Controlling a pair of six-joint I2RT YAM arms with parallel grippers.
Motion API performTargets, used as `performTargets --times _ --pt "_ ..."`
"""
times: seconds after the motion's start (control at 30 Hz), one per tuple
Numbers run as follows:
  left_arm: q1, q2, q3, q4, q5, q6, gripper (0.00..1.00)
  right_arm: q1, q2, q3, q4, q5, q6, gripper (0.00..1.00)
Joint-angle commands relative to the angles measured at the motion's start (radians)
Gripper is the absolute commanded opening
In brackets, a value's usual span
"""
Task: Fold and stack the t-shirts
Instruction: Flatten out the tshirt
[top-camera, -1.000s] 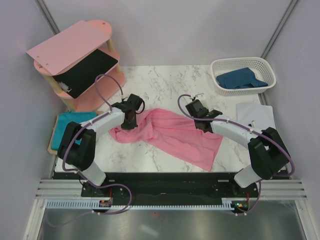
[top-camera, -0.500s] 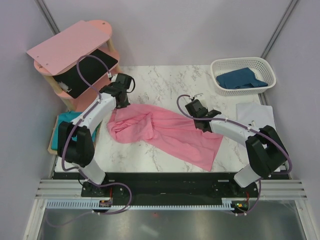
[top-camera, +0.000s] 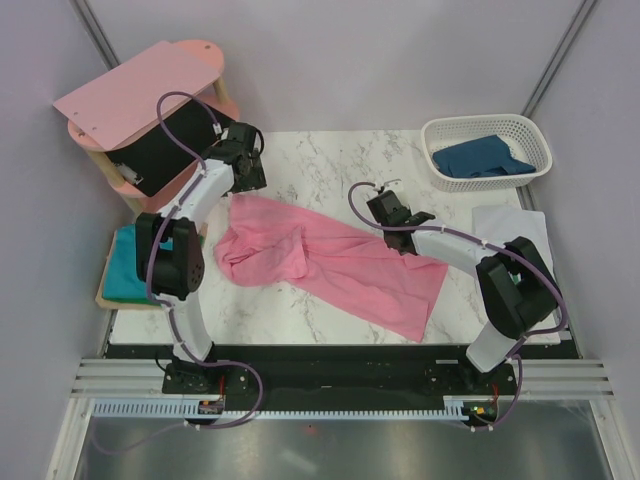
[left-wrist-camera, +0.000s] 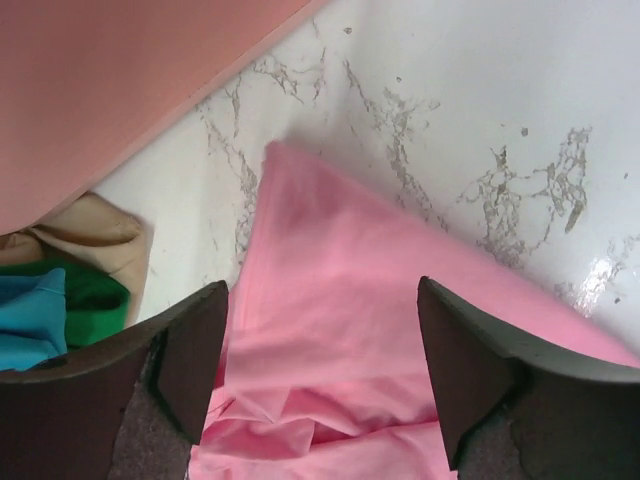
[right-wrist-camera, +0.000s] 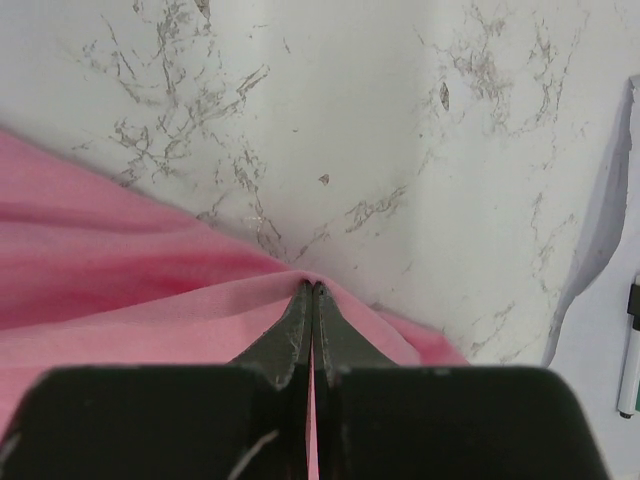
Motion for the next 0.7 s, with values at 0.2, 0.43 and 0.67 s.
performTargets --times 0.2,0.43,0.67 --pt "-0.005 -0.305 -0.311 0.081 0.036 -0.026 0.81 -0.003 -0.02 -0.003 0.031 0.019 -0.007 0.0" --pt "0.006 -0.213 -0.417 0.147 0.076 -0.083 0.72 -0.002 -0.018 -0.006 0.03 0.005 -0.002 0.0" --pt "0.035 -0.133 -0.418 0.174 0.093 -0.094 0.7 -0.005 -0.026 -0.02 0.03 0.002 -0.002 0.0"
